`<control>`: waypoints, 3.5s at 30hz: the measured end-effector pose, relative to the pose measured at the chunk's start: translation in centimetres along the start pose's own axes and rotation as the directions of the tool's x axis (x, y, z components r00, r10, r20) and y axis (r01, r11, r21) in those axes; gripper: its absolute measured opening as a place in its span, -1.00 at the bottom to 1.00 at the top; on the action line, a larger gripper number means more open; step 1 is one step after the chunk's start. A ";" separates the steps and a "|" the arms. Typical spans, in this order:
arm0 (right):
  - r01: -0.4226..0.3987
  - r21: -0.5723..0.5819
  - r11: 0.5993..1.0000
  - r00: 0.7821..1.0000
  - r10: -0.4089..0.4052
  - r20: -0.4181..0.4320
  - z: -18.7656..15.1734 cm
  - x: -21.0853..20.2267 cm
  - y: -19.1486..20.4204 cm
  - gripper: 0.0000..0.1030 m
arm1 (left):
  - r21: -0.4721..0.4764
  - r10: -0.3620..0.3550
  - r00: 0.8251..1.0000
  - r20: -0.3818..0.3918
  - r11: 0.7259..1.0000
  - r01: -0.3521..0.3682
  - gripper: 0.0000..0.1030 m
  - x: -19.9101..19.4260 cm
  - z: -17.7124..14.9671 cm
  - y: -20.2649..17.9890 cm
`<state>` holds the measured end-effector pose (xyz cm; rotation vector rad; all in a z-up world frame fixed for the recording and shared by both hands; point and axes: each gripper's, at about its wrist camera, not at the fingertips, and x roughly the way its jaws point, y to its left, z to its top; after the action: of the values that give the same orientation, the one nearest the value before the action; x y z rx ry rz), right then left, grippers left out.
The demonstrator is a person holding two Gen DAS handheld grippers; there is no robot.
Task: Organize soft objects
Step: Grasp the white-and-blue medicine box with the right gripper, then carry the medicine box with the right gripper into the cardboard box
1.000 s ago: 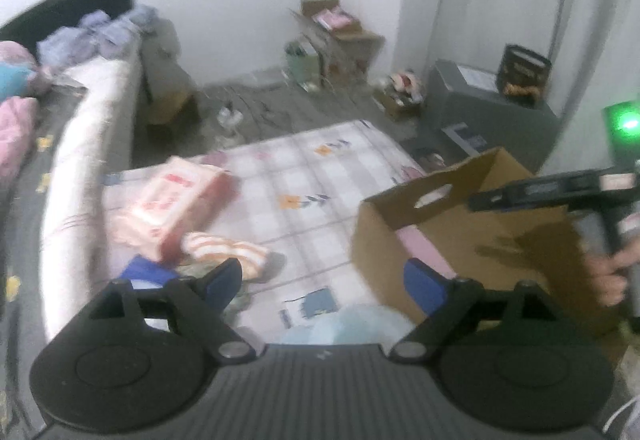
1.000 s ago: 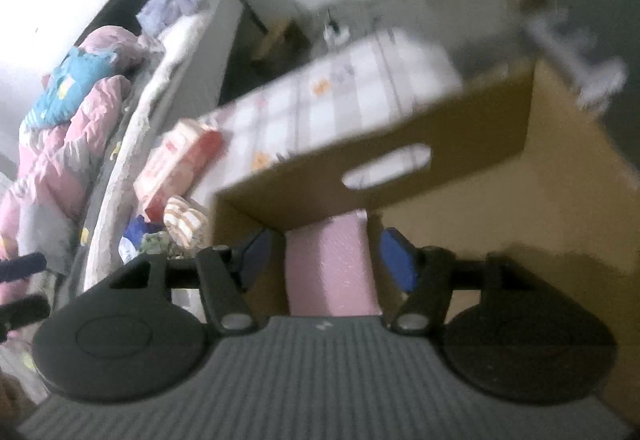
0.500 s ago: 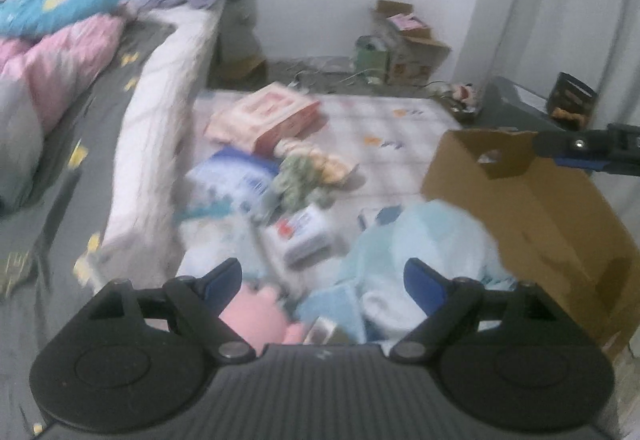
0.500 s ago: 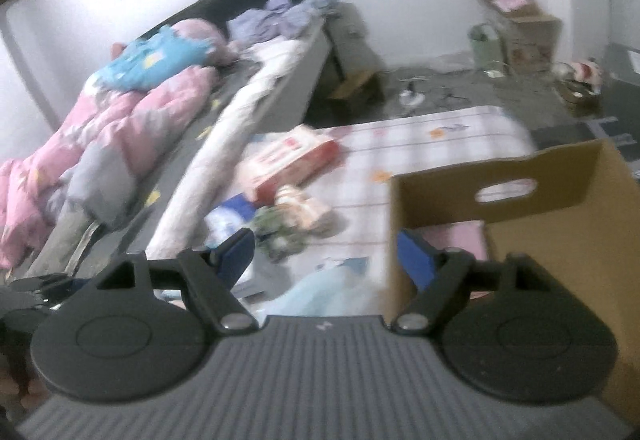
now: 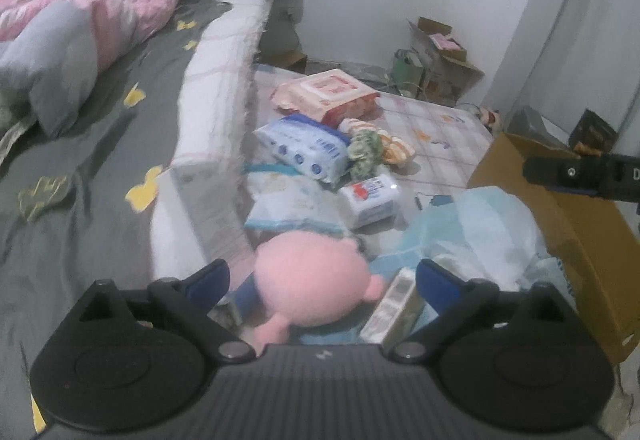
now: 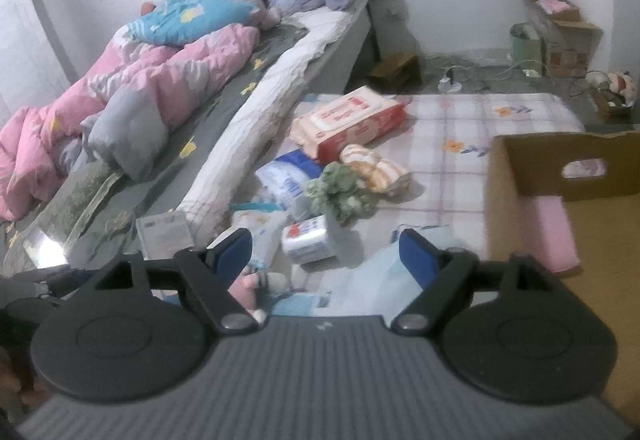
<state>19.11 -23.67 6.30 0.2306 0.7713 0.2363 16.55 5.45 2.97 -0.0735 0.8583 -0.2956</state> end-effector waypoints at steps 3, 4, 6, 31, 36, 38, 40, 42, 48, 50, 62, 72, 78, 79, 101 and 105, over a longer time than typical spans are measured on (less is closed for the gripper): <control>-0.023 -0.006 1.000 0.999 0.022 -0.023 -0.2 1.2 1.1 0.57 | -0.005 -0.007 1.000 0.014 1.000 0.007 0.99 -0.4 -1.0 1.6; -0.033 -0.007 0.999 0.999 0.033 -0.031 -0.2 1.7 1.4 0.57 | -0.008 -0.003 1.000 0.020 1.000 0.004 0.99 -0.5 -1.3 2.0; -0.055 0.004 0.998 0.997 0.055 -0.052 -0.2 2.5 1.8 0.57 | -0.009 0.002 1.000 0.023 1.000 -0.002 0.99 -0.7 -1.7 2.6; -0.337 0.121 0.934 0.888 0.358 -0.289 2.6 13.7 7.7 0.07 | -0.001 0.118 0.993 0.013 0.993 -0.118 0.32 2.9 0.0 5.9; -0.360 0.185 0.914 0.839 0.404 -0.365 3.8 19.9 10.1 0.05 | -0.029 0.139 0.989 -0.056 0.990 -0.140 0.01 5.6 1.2 7.0; -0.356 0.195 0.914 0.830 0.405 -0.384 4.0 21.9 10.6 0.05 | -0.036 0.146 0.987 -0.063 0.988 -0.149 -0.02 6.3 1.4 7.3; -0.354 0.207 0.912 0.821 0.409 -0.398 3.9 23.8 11.0 0.05 | -0.034 0.153 0.986 -0.061 0.987 -0.155 -0.06 6.7 1.6 7.4; -0.343 0.220 0.913 0.819 0.406 -0.406 3.8 25.3 11.0 0.08 | -0.032 0.156 0.986 -0.052 0.987 -0.158 -0.17 6.9 1.7 7.5; -0.357 0.324 0.876 0.772 0.472 -0.426 2.9 27.8 10.5 0.08 | -0.061 0.124 0.991 -0.041 0.990 -0.127 -0.23 6.8 1.4 8.5; -0.377 0.343 0.860 0.749 0.501 -0.434 2.9 27.4 10.7 0.08 | -0.051 0.121 0.992 -0.029 0.991 -0.123 -0.26 6.4 1.3 8.5; -0.417 0.304 0.857 0.735 0.515 -0.442 2.7 26.2 13.3 0.08 | -0.084 0.126 0.991 -0.034 0.988 -0.128 -0.17 5.5 1.6 10.0; -0.398 0.363 0.843 0.725 0.531 -0.439 1.5 26.6 12.5 0.04 | -0.113 0.123 0.992 -0.030 0.986 -0.126 -0.15 4.7 2.1 10.2; -0.446 0.356 0.821 0.726 0.565 -0.393 2.8 23.7 12.4 -0.02 | -0.107 0.139 0.990 0.028 0.985 -0.136 -0.17 2.1 3.1 8.9; -0.452 0.358 0.817 0.727 0.570 -0.383 3.0 23.2 12.3 -0.03 | -0.101 0.144 0.989 0.039 0.985 -0.139 -0.17 1.7 3.4 8.5; -0.320 0.510 0.798 0.925 0.380 -0.015 5.1 2.3 -15.0 -0.09 | 0.241 -0.222 0.975 0.028 0.948 0.209 -0.19 6.5 10.5 -19.0; -0.229 0.579 0.782 0.957 0.290 -0.013 3.8 0.3 -23.0 -0.08 | 0.260 -0.299 0.952 -0.071 0.915 0.307 -0.19 11.6 10.8 -25.7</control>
<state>24.92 -45.88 2.02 0.9146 0.8998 0.2740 25.99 -23.06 6.24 0.0522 0.8286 -0.7052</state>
